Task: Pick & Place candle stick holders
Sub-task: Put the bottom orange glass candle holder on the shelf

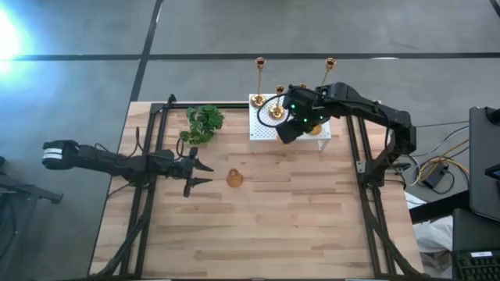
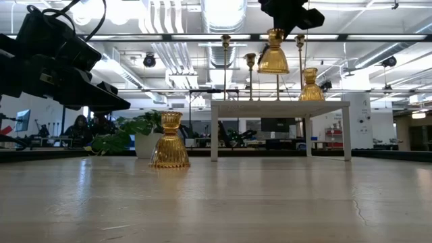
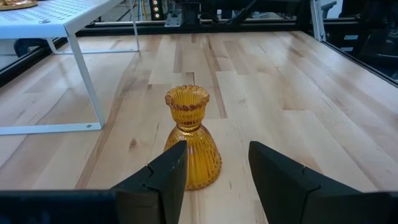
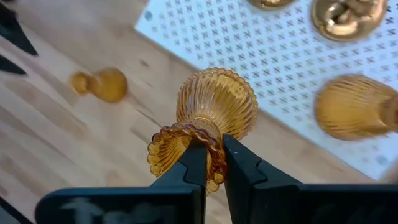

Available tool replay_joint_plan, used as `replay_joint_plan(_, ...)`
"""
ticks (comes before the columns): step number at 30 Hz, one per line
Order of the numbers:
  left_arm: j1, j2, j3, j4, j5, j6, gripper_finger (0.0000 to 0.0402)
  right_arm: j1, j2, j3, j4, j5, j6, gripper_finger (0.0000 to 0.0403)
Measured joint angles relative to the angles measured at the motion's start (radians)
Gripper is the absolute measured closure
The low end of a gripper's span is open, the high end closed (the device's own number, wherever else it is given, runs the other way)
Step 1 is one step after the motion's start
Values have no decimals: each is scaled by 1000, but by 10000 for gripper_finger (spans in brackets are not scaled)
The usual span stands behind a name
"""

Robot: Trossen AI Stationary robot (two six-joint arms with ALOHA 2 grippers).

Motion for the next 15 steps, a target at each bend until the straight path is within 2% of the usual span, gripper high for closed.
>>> replay_joint_plan(9,0,0,0,0,0,0,225,-68,118,173,-120,3,-111,381)
replay_joint_plan(15,0,0,0,0,0,0,225,-102,170,202,-119,13,-114,381)
